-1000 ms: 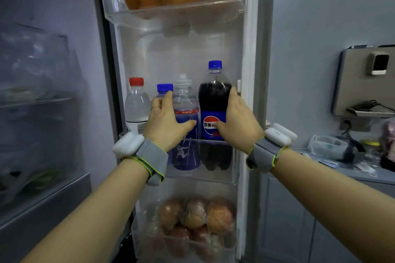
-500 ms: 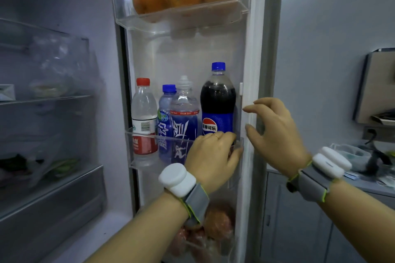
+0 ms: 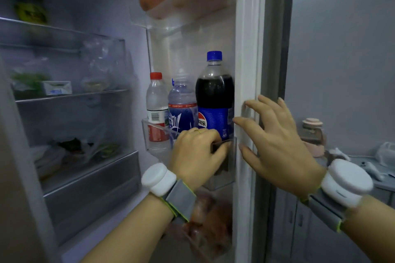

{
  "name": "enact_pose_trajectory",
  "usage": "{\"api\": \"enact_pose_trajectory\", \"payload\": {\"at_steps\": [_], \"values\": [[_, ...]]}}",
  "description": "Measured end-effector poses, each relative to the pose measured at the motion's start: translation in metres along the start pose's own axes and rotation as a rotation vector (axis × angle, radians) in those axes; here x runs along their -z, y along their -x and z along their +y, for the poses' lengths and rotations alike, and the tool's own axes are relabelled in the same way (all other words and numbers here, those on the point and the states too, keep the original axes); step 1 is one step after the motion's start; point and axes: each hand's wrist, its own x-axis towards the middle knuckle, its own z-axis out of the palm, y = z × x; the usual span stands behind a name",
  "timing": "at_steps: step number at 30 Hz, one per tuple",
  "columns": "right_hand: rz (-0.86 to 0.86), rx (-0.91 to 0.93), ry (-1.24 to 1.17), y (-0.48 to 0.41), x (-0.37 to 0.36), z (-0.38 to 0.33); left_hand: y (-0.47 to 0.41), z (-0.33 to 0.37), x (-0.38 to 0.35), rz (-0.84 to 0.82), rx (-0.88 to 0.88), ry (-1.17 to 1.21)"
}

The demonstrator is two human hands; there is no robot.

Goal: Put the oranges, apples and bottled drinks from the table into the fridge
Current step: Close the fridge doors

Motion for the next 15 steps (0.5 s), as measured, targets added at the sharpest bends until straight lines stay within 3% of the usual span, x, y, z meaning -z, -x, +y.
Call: {"api": "enact_pose_trajectory", "payload": {"at_steps": [15], "values": [[0.210, 0.335, -0.341, -0.019, 0.012, -0.114, 0.074, -0.071, 0.106, 0.015, 0.197, -0.117]]}}
